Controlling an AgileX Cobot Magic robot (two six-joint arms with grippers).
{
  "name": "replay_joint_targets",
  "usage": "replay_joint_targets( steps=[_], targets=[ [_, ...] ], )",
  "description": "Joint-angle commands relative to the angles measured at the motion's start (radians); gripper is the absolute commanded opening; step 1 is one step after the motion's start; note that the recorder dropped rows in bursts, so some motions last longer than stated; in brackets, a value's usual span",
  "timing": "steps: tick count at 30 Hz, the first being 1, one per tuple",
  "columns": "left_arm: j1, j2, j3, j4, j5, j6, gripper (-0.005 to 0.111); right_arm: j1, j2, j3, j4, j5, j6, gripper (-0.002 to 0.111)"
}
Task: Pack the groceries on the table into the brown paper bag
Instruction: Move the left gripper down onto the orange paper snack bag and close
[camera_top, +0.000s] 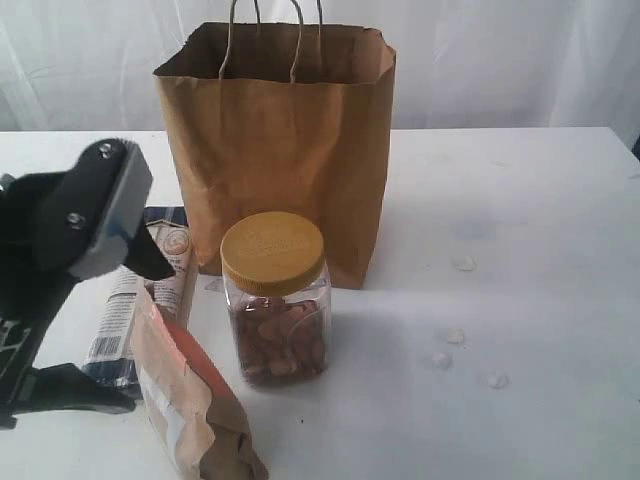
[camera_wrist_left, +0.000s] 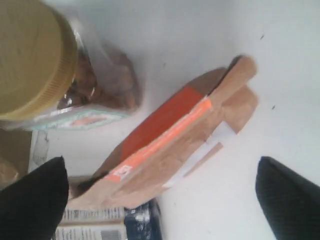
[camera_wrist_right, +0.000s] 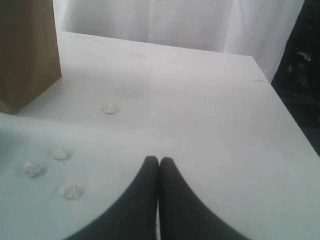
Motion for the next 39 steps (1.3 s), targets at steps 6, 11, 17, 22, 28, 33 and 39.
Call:
replay_joint_targets(
  steps=[6,11,17,22,28,33,39],
  targets=[
    [-0.195,0.056,-0.004,0.298,0.041,-0.208,0.105,-0.003,-0.006,0.002,-0.003,-0.006,-0.012,0.0],
    [-0.195,0.105,-0.004,0.298,-0.015,-0.187,0.105,-0.003,-0.006,0.002,-0.003,-0.006,-0.012,0.0],
    [-0.195,0.18,-0.004,0.298,-0.013,-0.173,0.105,-0.003,-0.006,0.002,-0.003,-0.006,-0.012,0.0],
    [-0.195,0.21,-0.002,0.298,-0.064,-0.173,0.105,-0.003,-0.006,0.002,-0.003,-0.006,-0.012,0.0],
    [-0.195,0.21,-0.002,0.289,-0.069,-0.182,0.081,-0.003,-0.006,0.002,-0.003,-0.006,-0.012,0.0],
    [-0.195,0.21,-0.002,0.289,-0.015,-0.212,0.032,-0.003,-0.006,0.002,-0.003,-0.006,-0.012,0.0],
    [-0.195,0.196,-0.004,0.295,0.036,-0.359,0.0,-0.003,-0.006,0.002,-0.003,-0.006,-0.012,0.0]
  ],
)
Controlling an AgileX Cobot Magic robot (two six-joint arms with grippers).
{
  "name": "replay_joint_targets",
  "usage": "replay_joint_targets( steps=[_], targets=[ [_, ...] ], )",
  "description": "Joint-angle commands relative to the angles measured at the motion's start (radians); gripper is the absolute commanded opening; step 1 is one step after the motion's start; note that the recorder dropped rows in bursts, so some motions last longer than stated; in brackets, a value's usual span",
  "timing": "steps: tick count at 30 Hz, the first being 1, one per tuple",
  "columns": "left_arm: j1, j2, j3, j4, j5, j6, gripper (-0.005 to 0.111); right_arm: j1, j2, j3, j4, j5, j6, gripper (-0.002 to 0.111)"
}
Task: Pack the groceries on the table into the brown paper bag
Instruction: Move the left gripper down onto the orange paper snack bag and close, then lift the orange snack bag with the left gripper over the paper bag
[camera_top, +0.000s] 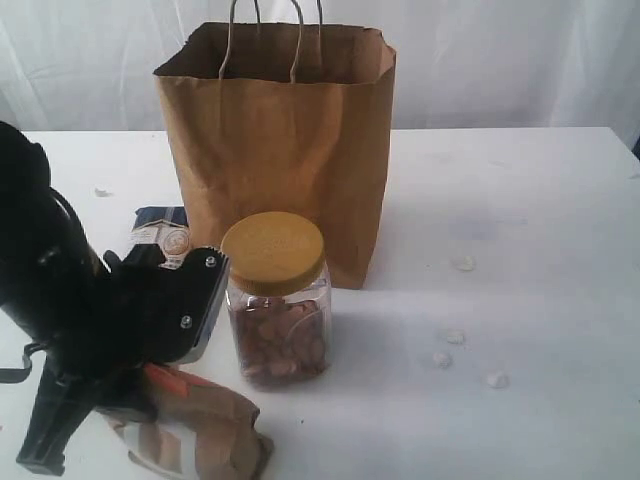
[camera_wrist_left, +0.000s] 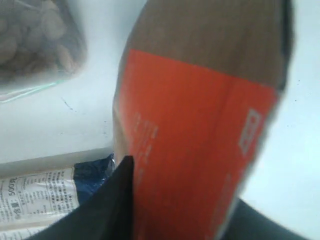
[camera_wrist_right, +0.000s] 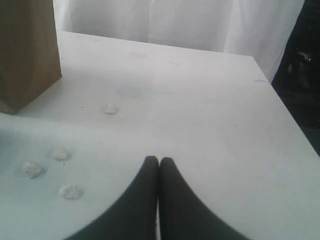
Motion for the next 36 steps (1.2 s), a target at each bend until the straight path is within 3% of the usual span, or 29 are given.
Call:
replay_joint_targets(
  steps=[1,6,11,16,19,25,32,36],
  targets=[
    [-0.006,-0.024,-0.001,-0.006,0.057,-0.126,0.0,-0.003,-0.006,0.002,-0.003,-0.006,-0.012,0.0],
    [-0.006,-0.096,-0.061,0.085,0.115,-0.328,0.0,-0.003,-0.006,0.002,-0.003,-0.006,-0.012,0.0],
    [-0.006,-0.187,-0.205,0.354,0.252,-0.606,0.0,-0.003,-0.006,0.002,-0.003,-0.006,-0.012,0.0],
    [-0.006,-0.256,-0.364,0.593,0.367,-0.727,0.0,-0.003,-0.006,0.002,-0.003,-0.006,-0.012,0.0],
    [-0.006,-0.283,-0.433,0.655,0.343,-0.79,0.0,-0.003,-0.006,0.002,-0.003,-0.006,-0.012,0.0],
    [-0.004,-0.297,-0.498,0.611,0.079,-0.831,0.0,-0.003,-0.006,0.002,-0.003,-0.006,-0.012,0.0],
    [-0.002,-0.255,-0.498,0.611,-0.411,-0.859,0.0,-0.003,-0.006,0.002,-0.003,-0.006,-0.012,0.0],
    [-0.002,-0.196,-0.498,0.614,-0.589,-0.857,0.0,-0.003,-0.006,0.002,-0.003,-0.006,-0.012,0.0]
  ],
)
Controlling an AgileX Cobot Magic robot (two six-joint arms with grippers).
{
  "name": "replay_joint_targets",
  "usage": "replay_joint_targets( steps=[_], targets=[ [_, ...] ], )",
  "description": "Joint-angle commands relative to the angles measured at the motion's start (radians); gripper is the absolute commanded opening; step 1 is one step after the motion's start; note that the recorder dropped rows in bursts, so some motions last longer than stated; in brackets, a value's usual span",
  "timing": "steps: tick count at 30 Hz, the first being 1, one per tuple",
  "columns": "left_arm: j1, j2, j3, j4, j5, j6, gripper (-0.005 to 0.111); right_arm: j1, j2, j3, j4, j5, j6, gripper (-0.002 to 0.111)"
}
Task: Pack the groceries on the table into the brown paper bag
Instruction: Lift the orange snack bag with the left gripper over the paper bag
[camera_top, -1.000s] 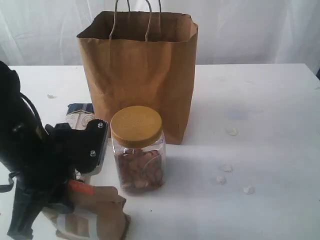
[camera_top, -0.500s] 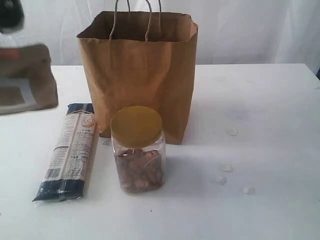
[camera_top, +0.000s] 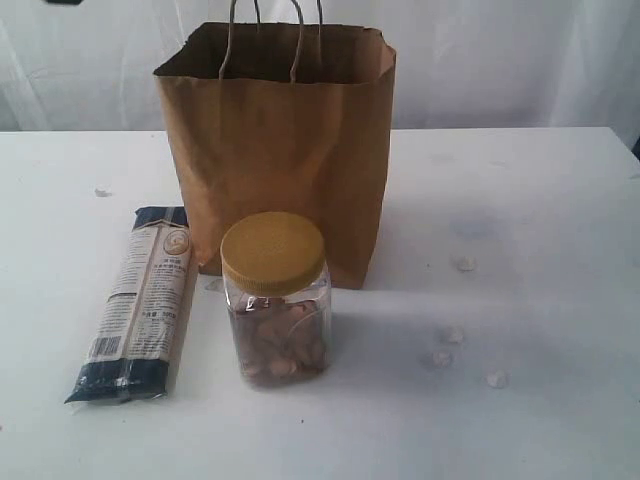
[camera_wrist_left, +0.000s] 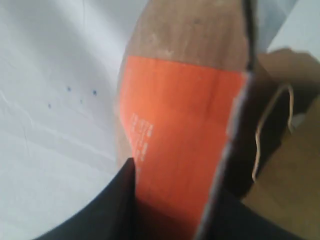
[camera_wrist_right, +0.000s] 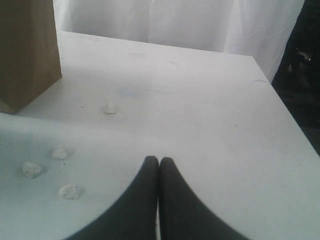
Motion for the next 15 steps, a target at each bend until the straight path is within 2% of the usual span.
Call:
replay_joint_targets(
  steps=[1,4,9,15],
  targets=[
    [-0.001,0.056,-0.014,0.021,-0.253,-0.015,0.0,-0.003,-0.006,0.002,-0.005,-0.006,-0.012,0.0],
    [0.013,0.104,-0.014,0.073,-0.332,-0.01,0.0,-0.003,-0.006,0.002,-0.005,-0.006,-0.012,0.0],
    [0.077,0.177,-0.016,0.173,-0.468,-0.01,0.0,-0.003,-0.006,0.002,-0.005,-0.006,-0.012,0.0],
    [0.128,0.228,-0.016,0.166,-0.46,-0.019,0.0,-0.003,-0.006,0.002,-0.005,-0.006,-0.012,0.0]
  ],
)
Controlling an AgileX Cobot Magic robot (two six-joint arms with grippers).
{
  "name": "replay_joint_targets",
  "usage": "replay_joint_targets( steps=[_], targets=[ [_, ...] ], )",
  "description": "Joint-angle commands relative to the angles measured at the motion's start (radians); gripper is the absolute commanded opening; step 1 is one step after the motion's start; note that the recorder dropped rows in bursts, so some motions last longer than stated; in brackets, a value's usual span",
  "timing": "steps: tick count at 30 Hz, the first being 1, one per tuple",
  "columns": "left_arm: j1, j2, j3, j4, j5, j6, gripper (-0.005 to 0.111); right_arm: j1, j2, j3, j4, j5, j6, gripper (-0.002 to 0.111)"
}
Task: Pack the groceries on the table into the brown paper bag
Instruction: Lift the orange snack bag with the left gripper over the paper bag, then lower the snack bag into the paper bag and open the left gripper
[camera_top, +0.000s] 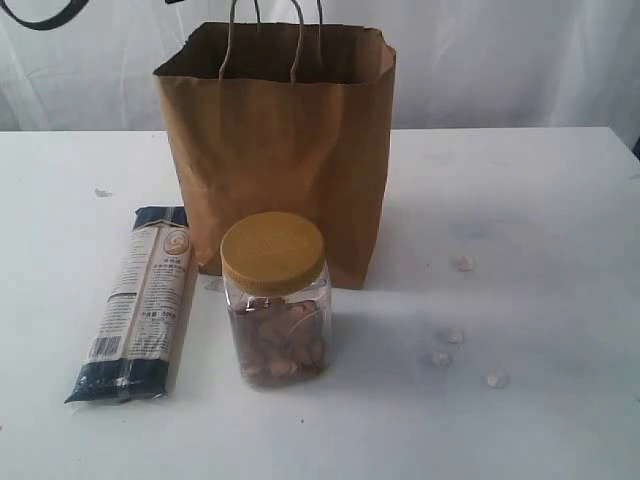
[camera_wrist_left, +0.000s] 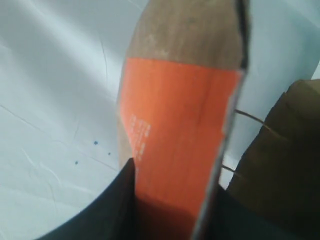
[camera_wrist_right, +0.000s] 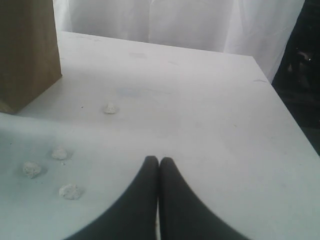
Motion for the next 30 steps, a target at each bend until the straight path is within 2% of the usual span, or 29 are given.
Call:
replay_joint_targets(
  steps=[1,4,11,16,22,28,30],
  targets=[
    [0.025,0.019,-0.016,0.008,-0.061,-0.015,0.0,-0.003,-0.006,0.002,-0.005,-0.006,-0.012,0.0],
    [0.025,0.038,-0.016,-0.035,-0.093,-0.024,0.0,-0.003,-0.006,0.002,-0.005,-0.006,-0.012,0.0],
    [0.025,0.106,-0.016,-0.045,-0.122,-0.233,0.0,-0.003,-0.006,0.002,-0.005,-0.006,-0.012,0.0],
    [0.025,0.148,-0.016,-0.045,-0.128,-0.245,0.0,-0.003,-0.006,0.002,-0.005,-0.006,-0.012,0.0],
    [0.025,0.167,-0.016,-0.045,-0.072,-0.256,0.0,-0.003,-0.006,0.002,-0.005,-0.006,-0.012,0.0],
    [0.025,0.167,-0.016,-0.045,-0.035,-0.383,0.0,-0.003,-0.006,0.002,-0.005,-0.006,-0.012,0.0],
    [0.025,0.167,-0.016,-0.045,0.016,-0.445,0.0,-0.003,-0.006,0.002,-0.005,-0.006,-0.012,0.0]
  ],
)
